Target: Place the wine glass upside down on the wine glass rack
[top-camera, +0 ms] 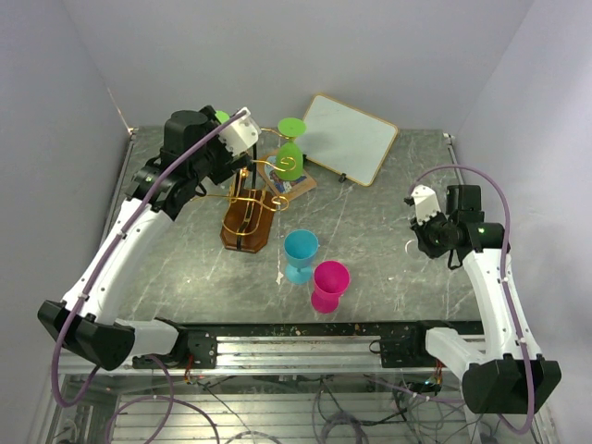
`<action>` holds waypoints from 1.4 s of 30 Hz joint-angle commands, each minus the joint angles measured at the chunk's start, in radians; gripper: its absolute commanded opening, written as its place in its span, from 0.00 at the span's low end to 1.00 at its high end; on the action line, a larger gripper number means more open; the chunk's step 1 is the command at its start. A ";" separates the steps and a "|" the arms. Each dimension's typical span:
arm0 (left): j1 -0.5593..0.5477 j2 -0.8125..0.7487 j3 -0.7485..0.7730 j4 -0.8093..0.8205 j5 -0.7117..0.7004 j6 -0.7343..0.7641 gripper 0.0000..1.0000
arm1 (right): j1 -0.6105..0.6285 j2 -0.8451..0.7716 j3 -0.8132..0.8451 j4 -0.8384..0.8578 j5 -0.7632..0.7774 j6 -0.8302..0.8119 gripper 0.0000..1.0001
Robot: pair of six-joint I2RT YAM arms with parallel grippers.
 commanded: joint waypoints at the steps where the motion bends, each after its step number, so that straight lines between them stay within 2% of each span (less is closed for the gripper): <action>1: -0.006 0.001 0.043 0.068 0.014 -0.065 1.00 | -0.002 0.012 0.004 0.069 -0.012 -0.049 0.00; 6: -0.007 -0.013 0.062 0.073 -0.021 -0.129 1.00 | -0.003 0.066 0.168 0.100 -0.041 -0.078 0.00; 9: -0.006 -0.019 0.076 0.084 -0.033 -0.233 1.00 | -0.002 0.103 0.299 0.125 -0.098 -0.065 0.00; 15: -0.006 -0.012 0.126 0.078 0.104 -0.433 0.99 | -0.002 0.153 0.474 0.310 -0.258 0.057 0.00; 22: -0.006 0.062 0.256 0.087 0.245 -0.665 0.95 | -0.001 0.208 0.485 0.644 -0.409 0.244 0.00; 28: -0.006 0.126 0.245 0.193 0.445 -0.893 0.88 | -0.002 0.240 0.475 0.866 -0.486 0.516 0.00; 32: -0.007 0.180 0.217 0.307 0.577 -1.071 0.82 | -0.001 0.239 0.437 0.950 -0.551 0.671 0.00; 34: -0.010 0.206 0.216 0.349 0.597 -1.129 0.80 | -0.002 0.228 0.408 0.985 -0.575 0.732 0.00; 42: -0.068 0.288 0.196 0.417 0.635 -1.174 0.80 | 0.000 0.207 0.366 1.042 -0.640 0.848 0.00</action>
